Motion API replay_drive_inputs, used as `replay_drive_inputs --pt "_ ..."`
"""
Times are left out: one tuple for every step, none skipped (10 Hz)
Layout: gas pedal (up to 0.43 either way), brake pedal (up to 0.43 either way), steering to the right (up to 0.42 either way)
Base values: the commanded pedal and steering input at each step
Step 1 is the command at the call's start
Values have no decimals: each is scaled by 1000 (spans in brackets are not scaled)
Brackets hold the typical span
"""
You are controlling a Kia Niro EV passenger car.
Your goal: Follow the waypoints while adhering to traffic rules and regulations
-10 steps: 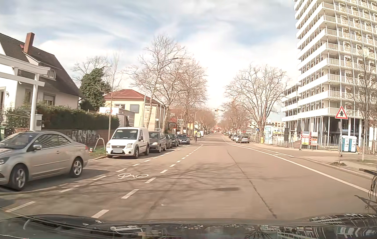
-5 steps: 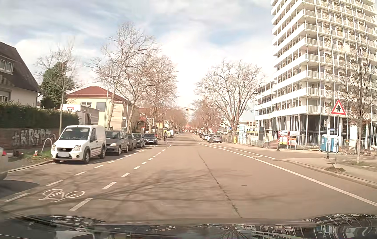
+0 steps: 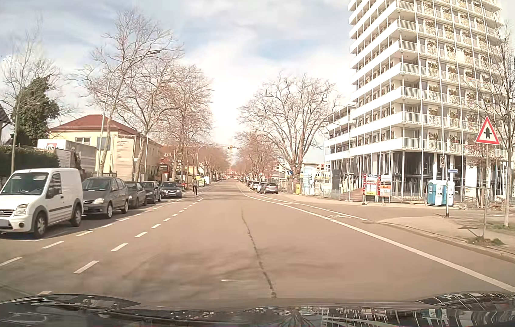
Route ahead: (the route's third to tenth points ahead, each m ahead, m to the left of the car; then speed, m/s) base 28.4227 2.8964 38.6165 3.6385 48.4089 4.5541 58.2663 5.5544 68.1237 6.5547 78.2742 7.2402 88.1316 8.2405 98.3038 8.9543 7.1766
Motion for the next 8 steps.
replay_drive_inputs --pt "260 0 38" --pt "260 0 27" --pt "260 0 18" --pt "248 0 6" --pt "248 0 -3" --pt "248 0 -16" --pt "240 0 -23" --pt "240 0 -24"
